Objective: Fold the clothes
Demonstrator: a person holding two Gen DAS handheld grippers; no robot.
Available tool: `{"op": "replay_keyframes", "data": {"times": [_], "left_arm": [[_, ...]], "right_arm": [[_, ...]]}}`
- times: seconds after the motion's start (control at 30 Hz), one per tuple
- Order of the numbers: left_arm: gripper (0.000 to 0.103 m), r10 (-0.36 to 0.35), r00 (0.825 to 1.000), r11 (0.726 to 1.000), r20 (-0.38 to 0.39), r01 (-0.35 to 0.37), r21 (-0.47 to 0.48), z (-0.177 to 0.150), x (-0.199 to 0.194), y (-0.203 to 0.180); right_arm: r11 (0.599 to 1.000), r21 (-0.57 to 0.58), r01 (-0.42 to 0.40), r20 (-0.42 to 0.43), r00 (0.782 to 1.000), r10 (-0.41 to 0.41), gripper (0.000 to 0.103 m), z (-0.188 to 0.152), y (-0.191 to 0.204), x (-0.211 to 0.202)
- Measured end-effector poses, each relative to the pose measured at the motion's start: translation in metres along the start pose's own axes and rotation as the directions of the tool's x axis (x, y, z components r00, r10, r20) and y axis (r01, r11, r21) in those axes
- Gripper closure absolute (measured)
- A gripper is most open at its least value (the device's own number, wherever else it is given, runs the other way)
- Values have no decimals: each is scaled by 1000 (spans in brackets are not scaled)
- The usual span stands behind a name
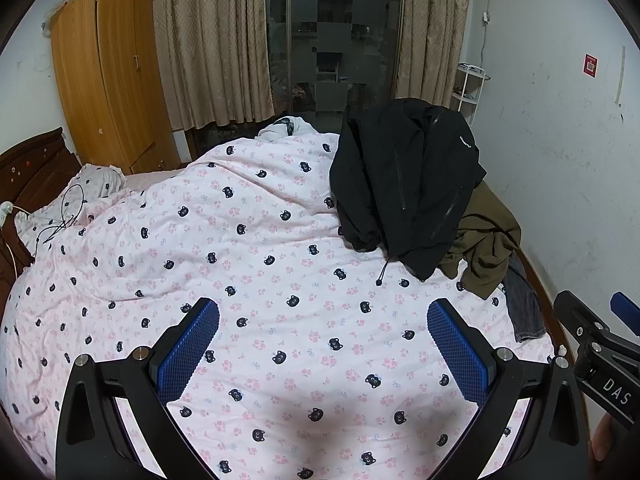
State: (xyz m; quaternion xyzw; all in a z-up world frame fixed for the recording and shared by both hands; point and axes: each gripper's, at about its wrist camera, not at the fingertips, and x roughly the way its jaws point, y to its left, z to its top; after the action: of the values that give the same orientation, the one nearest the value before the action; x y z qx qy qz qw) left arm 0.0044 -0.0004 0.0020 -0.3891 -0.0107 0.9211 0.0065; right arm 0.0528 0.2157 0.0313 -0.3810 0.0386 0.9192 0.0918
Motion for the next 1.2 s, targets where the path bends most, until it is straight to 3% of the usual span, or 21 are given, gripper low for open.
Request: {"op": "replay_keyframes", "data": {"times": [0.6, 1.2], "left_arm": [[0, -75, 997, 997, -9, 76, 28, -4, -2, 0], [0, -182, 983, 975, -20, 183, 122, 9, 12, 6]], "right_arm": [[1000, -2, 0, -2, 1000, 0, 0, -6, 2, -8], [993, 16, 118, 5, 993, -118, 0, -8, 29, -18]]}}
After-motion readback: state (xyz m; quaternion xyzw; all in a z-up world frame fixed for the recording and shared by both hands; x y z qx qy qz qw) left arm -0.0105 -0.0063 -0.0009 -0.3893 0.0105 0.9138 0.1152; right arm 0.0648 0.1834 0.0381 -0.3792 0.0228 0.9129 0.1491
